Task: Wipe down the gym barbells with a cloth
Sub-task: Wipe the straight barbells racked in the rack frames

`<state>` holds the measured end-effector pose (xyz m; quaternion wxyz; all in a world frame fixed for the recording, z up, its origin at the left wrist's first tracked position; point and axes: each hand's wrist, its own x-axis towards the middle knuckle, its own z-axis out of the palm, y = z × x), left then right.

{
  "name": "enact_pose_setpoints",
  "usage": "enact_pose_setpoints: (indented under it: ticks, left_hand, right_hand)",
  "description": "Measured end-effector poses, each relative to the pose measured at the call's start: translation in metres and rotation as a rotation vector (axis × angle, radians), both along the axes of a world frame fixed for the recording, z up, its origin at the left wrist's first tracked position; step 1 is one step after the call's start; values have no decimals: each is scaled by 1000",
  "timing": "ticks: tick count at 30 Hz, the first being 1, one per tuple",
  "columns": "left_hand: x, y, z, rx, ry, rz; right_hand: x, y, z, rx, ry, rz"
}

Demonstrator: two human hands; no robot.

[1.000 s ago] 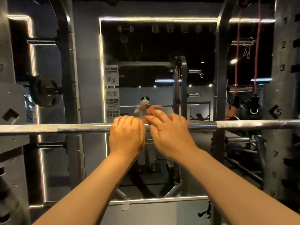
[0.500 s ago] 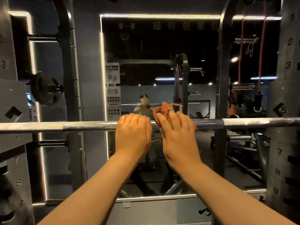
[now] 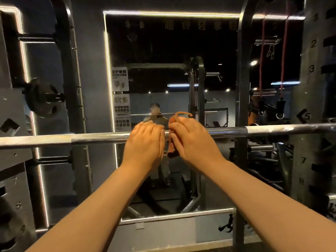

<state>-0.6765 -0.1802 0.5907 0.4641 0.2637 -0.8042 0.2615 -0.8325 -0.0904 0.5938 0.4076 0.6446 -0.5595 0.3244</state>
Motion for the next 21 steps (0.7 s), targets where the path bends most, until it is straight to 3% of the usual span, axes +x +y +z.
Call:
enact_pose_setpoints:
  ticks: [2, 5, 7, 12, 16, 19, 21]
  left_hand:
    - [14, -4, -3, 13, 37, 60]
    - [29, -13, -8, 17, 86, 123]
    - [26, -13, -8, 25, 104, 110]
    - [21, -9, -8, 32, 152, 65]
    - [27, -9, -6, 28, 156, 3]
    - [28, -9, -6, 39, 143, 5]
    - [28, -8, -6, 35, 136, 16]
  right_hand:
    - [-20, 9, 3, -34, -28, -50]
    - [-31, 11, 10, -145, -342, -159]
    - [-13, 2, 11, -157, -404, -221]
    - [37, -14, -4, -9, -180, -72]
    - [-6, -1, -3, -27, 28, -145]
    - [-22, 4, 2, -202, -367, -261]
    - [-8, -7, 8, -272, -533, -256]
